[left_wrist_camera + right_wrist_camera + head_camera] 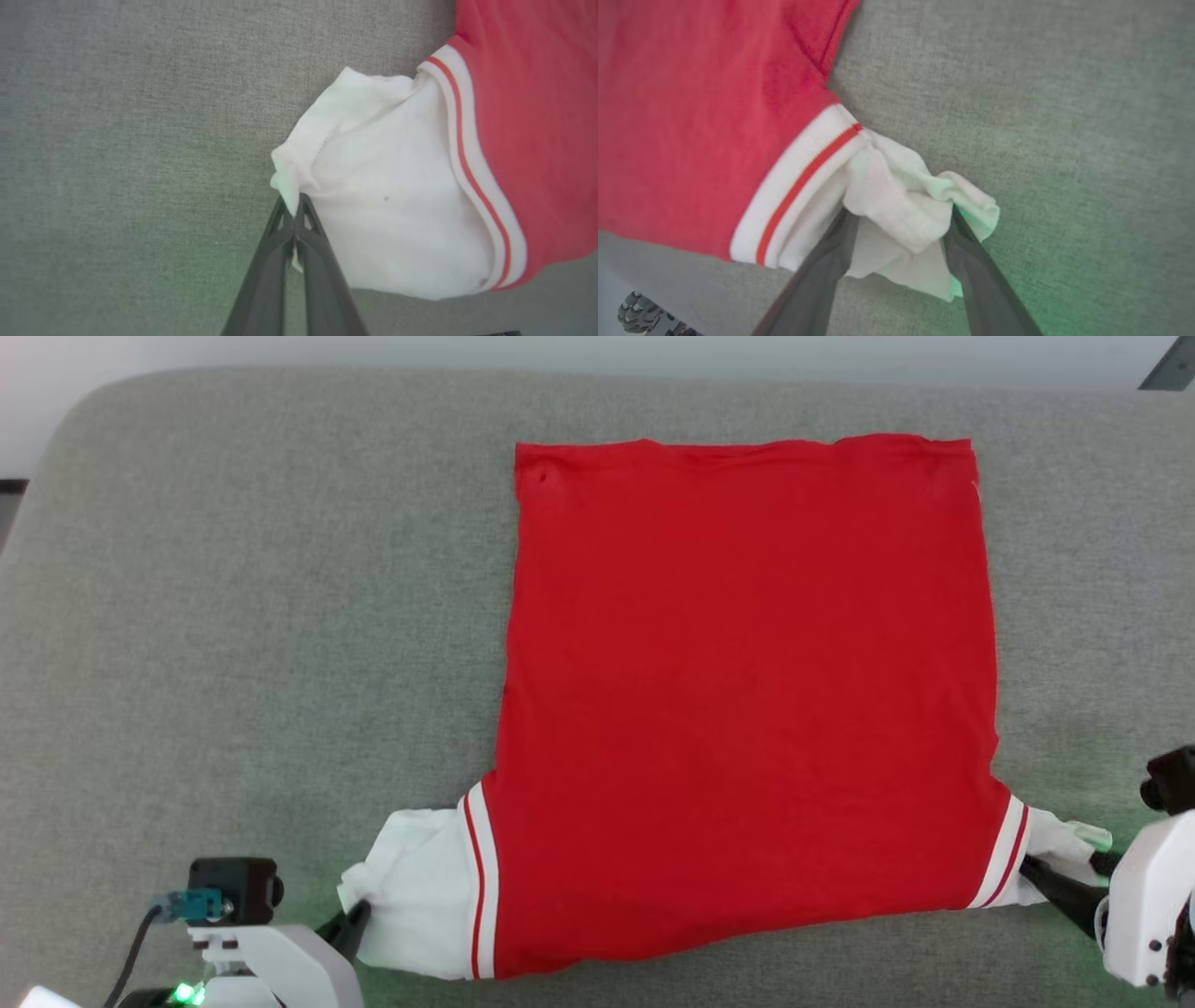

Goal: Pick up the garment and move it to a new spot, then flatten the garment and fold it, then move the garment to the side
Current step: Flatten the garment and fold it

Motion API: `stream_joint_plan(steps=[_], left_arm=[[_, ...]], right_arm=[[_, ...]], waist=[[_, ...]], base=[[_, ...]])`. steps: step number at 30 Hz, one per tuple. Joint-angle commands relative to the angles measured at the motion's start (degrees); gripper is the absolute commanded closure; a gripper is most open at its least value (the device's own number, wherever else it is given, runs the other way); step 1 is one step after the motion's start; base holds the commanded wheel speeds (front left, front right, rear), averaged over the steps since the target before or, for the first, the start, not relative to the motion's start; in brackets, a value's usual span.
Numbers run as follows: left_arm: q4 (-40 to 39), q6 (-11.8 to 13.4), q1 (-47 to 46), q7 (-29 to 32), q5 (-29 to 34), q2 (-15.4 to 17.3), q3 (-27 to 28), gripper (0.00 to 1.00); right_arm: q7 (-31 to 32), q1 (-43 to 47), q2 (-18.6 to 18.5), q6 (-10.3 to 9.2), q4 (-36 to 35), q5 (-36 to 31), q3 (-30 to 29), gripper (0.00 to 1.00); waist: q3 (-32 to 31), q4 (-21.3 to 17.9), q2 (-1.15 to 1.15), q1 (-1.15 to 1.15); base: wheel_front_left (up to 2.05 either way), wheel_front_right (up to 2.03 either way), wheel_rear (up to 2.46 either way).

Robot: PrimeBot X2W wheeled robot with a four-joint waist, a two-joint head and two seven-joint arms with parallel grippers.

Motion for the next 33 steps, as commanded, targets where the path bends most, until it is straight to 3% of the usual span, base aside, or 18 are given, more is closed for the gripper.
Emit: stream_joint_plan(steps=[1,9,14,18,24,33], left_arm=[[0.12,-0.34,-0.58,-0.28,0.51,-0.32,0.13,1.0],[0.01,-0.93,-1.94,-1.73,1.67,-1.17,-0.21,1.0],[-0.07,-1.7,-3.98,-2.33,2.39,-2.52,-0.89,1.0],[0.44,-3.04,-6.54,-2.42,3.27,-4.02,-1.94,1.0],[2.34,-5.05,-10.23,-2.17,4.46,-6.25,-3.71,1.0],[4.65,-7.41,-13.59,-2.03,5.03,-9.04,-5.72,1.0]], right_arm=[[0.57,-0.08,-0.03,-0.29,0.87,-0.18,-0.1,0.0],[1.06,-5.91,0.4,-0.2,-9.66,-2.01,-8.35,0.0],[-3.73,-15.12,2.45,-0.2,-9.01,-7.82,-10.03,0.0],[-8.69,-23.65,2.82,-0.2,-1.74,-11.74,-7.94,0.0],[-13.37,-35.5,2.69,-0.2,14.58,-15.76,-5.29,0.0],[-10.09,-47.99,2.64,-0.2,34.98,-18.19,-5.01,0.0]], waist=[[0.32,0.08,0.0,0.0],[2.34,1.06,0.0,0.0],[4.71,2.66,0.0,0.0],[6.79,4.66,0.0,0.0],[8.61,8.25,0.0,0.0],[10.58,13.4,0.0,0.0]], base=[[0.0,0.0,0.0],[0.0,0.0,0.0],[0.0,0.0,0.0],[0.0,0.0,0.0],[0.0,0.0,0.0],[0.0,0.0,0.0]])
